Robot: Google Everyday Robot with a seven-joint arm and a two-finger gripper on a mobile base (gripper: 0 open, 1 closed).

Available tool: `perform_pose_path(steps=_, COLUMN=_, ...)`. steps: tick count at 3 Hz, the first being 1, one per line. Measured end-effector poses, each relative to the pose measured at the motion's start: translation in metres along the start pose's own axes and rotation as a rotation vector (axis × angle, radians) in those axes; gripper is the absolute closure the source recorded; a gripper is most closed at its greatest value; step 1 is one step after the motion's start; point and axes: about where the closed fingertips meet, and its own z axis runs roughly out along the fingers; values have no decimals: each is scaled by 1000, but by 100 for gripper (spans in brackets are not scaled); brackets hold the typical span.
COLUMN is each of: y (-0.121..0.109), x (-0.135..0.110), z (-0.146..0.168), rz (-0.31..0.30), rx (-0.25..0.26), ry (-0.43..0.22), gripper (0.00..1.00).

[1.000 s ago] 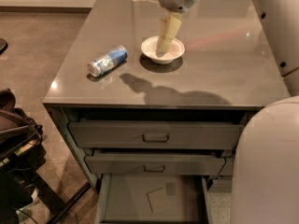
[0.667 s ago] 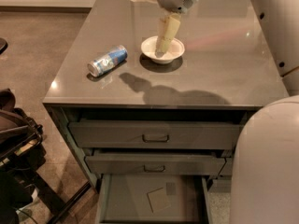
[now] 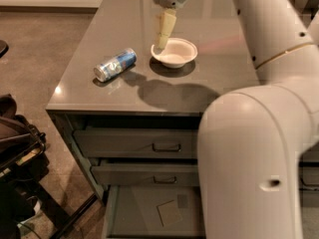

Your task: Place redbull can into bottom drawer

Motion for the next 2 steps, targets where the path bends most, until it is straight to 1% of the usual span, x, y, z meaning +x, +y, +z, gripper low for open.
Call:
perform_pose_path(steps=1, y=-26, x=19, z=43, rz=-10, rx=2, ry=-65, gripper=0)
perform_pose_path(steps=2, y=-35, x=20, z=48, rz=-5, rx=28, ry=-64, gripper=0)
